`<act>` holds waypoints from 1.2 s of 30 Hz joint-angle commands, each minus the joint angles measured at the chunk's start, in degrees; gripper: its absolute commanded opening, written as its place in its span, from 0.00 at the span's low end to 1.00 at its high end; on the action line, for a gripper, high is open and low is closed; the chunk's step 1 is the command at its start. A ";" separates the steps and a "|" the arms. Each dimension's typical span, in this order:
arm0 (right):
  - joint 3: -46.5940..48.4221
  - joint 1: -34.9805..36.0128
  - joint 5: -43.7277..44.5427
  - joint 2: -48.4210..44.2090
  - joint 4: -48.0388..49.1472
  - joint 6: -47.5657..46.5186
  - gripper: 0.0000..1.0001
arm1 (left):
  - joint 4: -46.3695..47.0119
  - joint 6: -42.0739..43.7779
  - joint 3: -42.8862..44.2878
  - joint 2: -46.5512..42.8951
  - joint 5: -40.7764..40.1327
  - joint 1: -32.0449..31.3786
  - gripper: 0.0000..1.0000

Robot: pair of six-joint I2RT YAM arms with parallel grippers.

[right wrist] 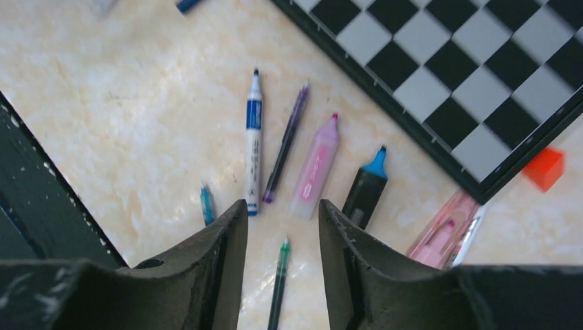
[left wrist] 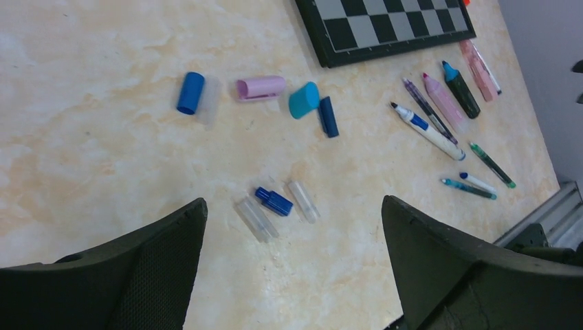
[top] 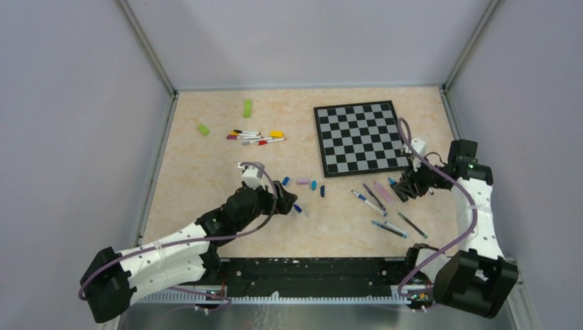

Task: Open the pen caps
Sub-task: Place the pen at the center of the board, then pick up the pen from the center of the board.

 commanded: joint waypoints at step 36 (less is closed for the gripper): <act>-11.42 -0.69 -22.21 -13.96 41.90 43.33 0.53 | -26.87 58.13 64.33 60.84 27.02 32.91 0.79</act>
